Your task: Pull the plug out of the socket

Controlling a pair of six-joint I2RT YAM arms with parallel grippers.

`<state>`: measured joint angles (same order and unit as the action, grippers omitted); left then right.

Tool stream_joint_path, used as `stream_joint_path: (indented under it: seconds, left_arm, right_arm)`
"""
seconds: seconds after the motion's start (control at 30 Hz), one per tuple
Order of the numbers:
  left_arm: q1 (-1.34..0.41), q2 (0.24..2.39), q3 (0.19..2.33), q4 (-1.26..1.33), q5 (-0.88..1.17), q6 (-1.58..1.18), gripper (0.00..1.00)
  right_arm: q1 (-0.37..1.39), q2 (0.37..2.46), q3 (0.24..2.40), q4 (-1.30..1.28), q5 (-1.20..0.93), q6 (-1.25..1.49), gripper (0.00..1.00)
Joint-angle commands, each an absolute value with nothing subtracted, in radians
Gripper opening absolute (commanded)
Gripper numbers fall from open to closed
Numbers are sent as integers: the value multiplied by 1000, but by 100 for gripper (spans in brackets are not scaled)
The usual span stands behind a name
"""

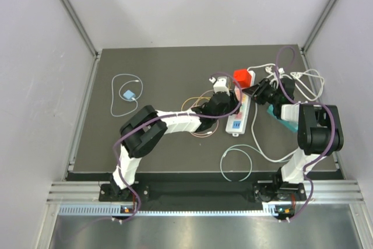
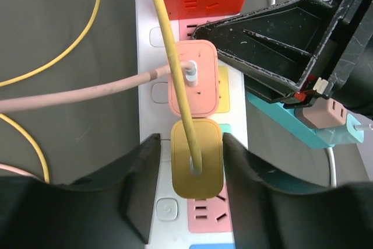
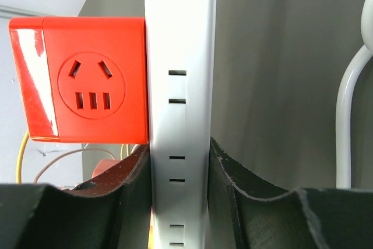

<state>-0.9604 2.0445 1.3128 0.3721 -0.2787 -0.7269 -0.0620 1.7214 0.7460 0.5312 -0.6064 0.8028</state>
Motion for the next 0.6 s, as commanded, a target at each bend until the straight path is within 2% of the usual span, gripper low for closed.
stream_joint_path:
  seconds: [0.0, 0.03, 0.07, 0.17, 0.37, 0.57]
  left_arm:
    - [-966, 2066, 1361, 373, -285, -706, 47]
    - [-966, 2069, 1365, 373, -281, -704, 41]
    - [-966, 2071, 1370, 371, -275, -703, 23]
    - [-966, 2056, 1377, 362, -259, -690, 0]
    - [-950, 1977, 1390, 295, -216, -727, 0]
    - [-861, 1901, 1316, 331, -42, -883, 0]
  right_arm:
    - [-72, 1672, 761, 647, -649, 831, 0]
    - [-72, 1674, 761, 647, -649, 830, 0]
    - [-72, 1675, 762, 647, -649, 828, 0]
    - [-69, 1674, 759, 646, -638, 813, 0]
    - [-64, 1660, 752, 617, -565, 703, 0]
    - [-64, 1670, 747, 615, -532, 663, 0]
